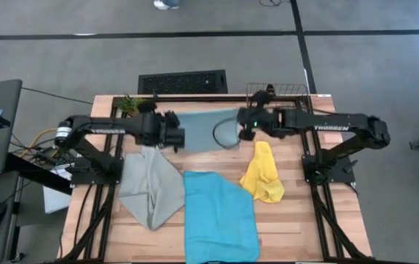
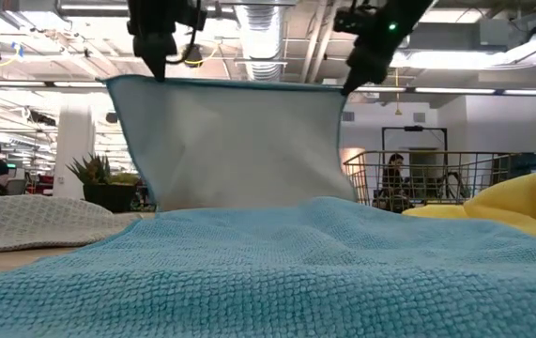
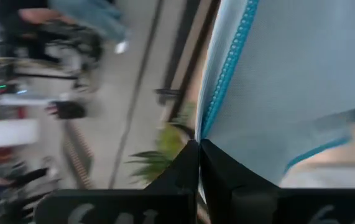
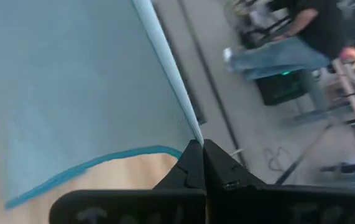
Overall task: Fold microfiber towels
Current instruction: Fold the light blue microfiber cloth
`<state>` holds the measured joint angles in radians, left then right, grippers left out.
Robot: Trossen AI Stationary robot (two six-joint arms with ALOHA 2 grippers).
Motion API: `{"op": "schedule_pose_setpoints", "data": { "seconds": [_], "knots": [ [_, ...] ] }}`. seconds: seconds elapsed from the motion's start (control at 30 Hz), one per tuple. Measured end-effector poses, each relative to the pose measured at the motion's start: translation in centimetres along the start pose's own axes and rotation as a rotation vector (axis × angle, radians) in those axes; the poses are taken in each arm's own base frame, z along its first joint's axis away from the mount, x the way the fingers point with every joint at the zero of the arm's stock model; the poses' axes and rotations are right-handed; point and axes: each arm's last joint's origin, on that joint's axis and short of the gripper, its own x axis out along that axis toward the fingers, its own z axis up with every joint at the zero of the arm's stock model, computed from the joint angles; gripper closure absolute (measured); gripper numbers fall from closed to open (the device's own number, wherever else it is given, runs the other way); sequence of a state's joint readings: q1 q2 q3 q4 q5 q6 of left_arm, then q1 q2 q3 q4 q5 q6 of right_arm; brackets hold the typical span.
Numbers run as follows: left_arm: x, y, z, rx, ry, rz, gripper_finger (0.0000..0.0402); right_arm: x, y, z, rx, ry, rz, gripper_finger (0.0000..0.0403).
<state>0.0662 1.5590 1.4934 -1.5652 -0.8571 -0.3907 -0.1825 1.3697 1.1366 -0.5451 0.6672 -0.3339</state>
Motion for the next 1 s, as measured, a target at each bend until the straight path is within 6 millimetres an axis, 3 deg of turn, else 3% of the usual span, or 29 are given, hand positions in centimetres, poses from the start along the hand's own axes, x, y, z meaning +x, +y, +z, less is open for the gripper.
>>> {"op": "schedule_pose_setpoints", "data": {
  "seconds": [0.17,0.43,0.6,0.8,1.0],
  "knots": [
    [1.3,3.4,1.1,-0.025,0.007,0.109,0.0402,1.4,-2.9,0.8,0.019,-0.091,-0.123,0.0400],
    [0.1,9.9,3.7,-0.122,-0.124,0.158,0.0401,2.5,-6.7,1.2,0.026,-0.163,-0.312,0.0400],
    [-0.5,13.0,4.5,-0.152,-0.189,0.178,0.0402,3.2,-8.2,0.6,0.032,-0.147,-0.348,0.0400],
    [0.7,14.0,4.8,-0.143,-0.201,0.095,0.0402,3.6,-9.0,0.0,0.029,-0.117,-0.370,0.0400],
    [3.0,13.3,5.0,-0.106,-0.133,0.074,0.0402,3.7,-8.9,-0.1,0.017,-0.103,-0.359,0.0400]
  ]
}}
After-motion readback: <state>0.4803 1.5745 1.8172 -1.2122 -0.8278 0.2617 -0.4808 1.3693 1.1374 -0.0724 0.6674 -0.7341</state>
